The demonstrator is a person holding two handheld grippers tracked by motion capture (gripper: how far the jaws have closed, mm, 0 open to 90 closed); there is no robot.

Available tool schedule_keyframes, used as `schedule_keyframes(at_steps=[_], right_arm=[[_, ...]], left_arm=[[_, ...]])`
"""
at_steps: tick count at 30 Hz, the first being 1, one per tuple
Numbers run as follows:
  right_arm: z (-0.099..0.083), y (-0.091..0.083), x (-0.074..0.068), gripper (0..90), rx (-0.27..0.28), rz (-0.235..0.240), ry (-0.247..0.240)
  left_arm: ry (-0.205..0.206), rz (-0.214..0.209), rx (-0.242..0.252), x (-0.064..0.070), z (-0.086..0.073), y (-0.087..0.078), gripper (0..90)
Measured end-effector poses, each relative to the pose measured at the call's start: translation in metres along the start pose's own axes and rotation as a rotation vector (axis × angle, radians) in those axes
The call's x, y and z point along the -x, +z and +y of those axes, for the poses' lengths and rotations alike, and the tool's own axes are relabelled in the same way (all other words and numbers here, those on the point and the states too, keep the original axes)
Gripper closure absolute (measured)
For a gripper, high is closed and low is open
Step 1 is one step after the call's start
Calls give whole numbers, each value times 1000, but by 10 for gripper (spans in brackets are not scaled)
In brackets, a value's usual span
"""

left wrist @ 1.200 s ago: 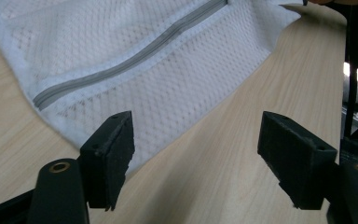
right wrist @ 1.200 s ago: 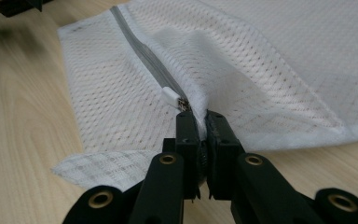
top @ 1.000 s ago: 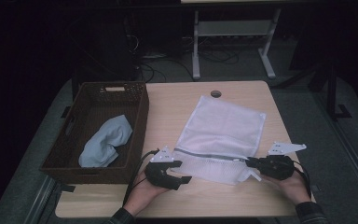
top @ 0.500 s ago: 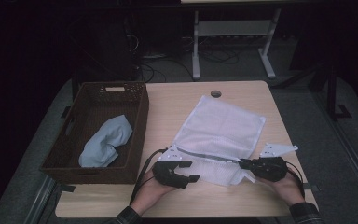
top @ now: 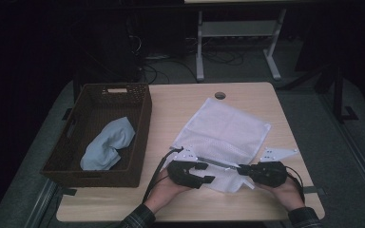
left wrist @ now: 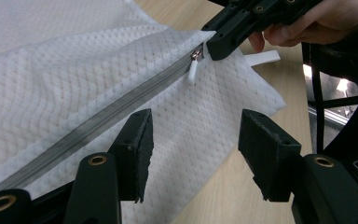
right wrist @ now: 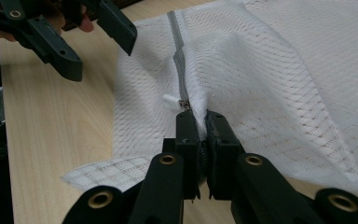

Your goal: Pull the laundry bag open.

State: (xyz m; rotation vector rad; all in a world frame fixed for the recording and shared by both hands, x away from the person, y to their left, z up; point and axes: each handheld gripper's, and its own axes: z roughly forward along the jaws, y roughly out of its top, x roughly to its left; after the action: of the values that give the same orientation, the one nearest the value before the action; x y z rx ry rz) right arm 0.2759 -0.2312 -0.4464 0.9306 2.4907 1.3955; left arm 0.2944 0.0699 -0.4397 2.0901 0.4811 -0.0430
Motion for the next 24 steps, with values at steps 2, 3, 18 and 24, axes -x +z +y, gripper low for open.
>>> schedule_keyframes(at_steps=[2, 3, 18, 24], right_arm=[[0, 0, -1, 843, 2, 1, -3], [-1, -1, -1, 843, 10, 8, -8], [4, 3, -11, 843, 15, 62, -71], [4, 2, -14, 843, 22, 78, -79]], left_arm=[[1, -7, 1, 0, 1, 2, 451], [6, -9, -1, 0, 2, 4, 452], [32, -68, -26, 7, 5, 21, 527], [52, -78, -41, 11, 5, 26, 546]])
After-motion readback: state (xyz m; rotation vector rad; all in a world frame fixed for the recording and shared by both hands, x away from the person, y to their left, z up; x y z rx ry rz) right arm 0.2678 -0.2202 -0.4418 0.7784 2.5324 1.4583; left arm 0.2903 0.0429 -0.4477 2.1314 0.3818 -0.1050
